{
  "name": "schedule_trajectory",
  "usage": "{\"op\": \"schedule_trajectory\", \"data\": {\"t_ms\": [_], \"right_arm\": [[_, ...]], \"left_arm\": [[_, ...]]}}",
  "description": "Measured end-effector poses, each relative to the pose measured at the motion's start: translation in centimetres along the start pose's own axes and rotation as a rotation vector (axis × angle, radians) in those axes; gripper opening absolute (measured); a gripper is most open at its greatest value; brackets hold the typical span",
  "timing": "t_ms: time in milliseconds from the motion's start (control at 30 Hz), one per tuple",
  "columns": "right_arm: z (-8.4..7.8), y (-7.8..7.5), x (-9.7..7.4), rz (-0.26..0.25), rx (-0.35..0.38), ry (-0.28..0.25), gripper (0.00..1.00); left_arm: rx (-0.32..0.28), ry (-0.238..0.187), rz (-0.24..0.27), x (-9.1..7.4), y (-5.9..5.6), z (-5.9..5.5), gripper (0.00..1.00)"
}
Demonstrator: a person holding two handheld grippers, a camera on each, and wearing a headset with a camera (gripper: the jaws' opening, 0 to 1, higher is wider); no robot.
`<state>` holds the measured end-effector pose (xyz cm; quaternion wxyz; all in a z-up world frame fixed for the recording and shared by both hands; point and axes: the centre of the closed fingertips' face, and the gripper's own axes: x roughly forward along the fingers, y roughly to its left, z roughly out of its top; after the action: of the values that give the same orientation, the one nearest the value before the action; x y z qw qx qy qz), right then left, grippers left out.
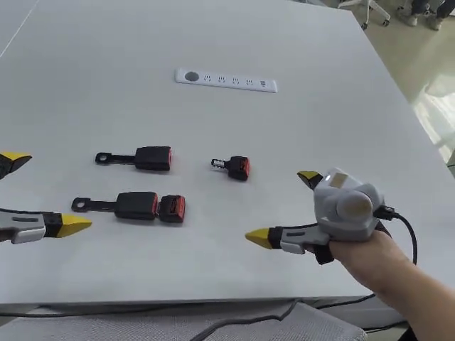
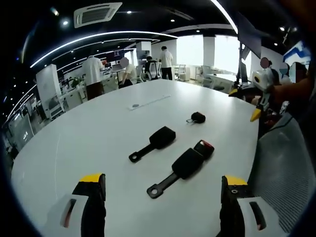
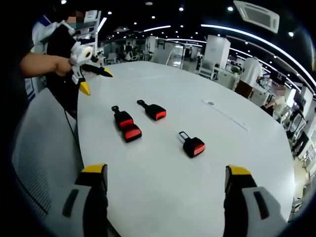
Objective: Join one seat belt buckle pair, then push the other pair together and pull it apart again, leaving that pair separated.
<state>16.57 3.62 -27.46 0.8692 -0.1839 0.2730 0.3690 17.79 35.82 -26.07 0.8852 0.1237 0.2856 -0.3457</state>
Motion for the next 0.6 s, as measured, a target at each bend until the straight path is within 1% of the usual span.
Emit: {"op": "schedule_trajectory", "data": {"t_ms": [33, 67, 167, 300, 333, 367, 533, 600], "right_arm": [[0.0, -0.2, 0.0, -0.012, -0.005, -0.001, 1.00], [0.0, -0.2, -0.1, -0.013, -0.002, -0.003, 1.00], [0.3, -0.4, -0.2, -0.020, 0.023, -0.016, 1.00], [0.5, -0.3, -0.3, -0.014, 0.050, -0.024, 1.00], [0.4, -0.3, -0.3, -0.014, 0.052, -0.020, 1.00], [0.4, -0.3, -0.3, -0.014, 0.052, -0.017, 1.00], [0.6, -0.2, -0.3, -0.015, 0.069, -0.026, 1.00], [0.5, -0.1, 0.0, -0.009, 0.064, -0.015, 1.00]], "left_arm": [[-0.006, 0.001, 0.000, 0.0, 0.0, -0.2, 0.98], [-0.008, 0.001, 0.000, -0.1, 0.0, -0.3, 0.98], [-0.007, 0.008, 0.001, -0.2, -0.1, -0.6, 0.99], [-0.005, 0.011, -0.001, -0.4, -0.3, -1.0, 1.00], [-0.009, 0.023, 0.003, -0.4, -0.3, -1.3, 1.00], [-0.006, 0.025, 0.005, -0.4, -0.4, -1.4, 1.00], [-0.013, 0.020, 0.012, -0.6, -0.4, -1.6, 0.99], [-0.015, 0.018, 0.011, -0.7, -0.5, -1.7, 0.99]]}}
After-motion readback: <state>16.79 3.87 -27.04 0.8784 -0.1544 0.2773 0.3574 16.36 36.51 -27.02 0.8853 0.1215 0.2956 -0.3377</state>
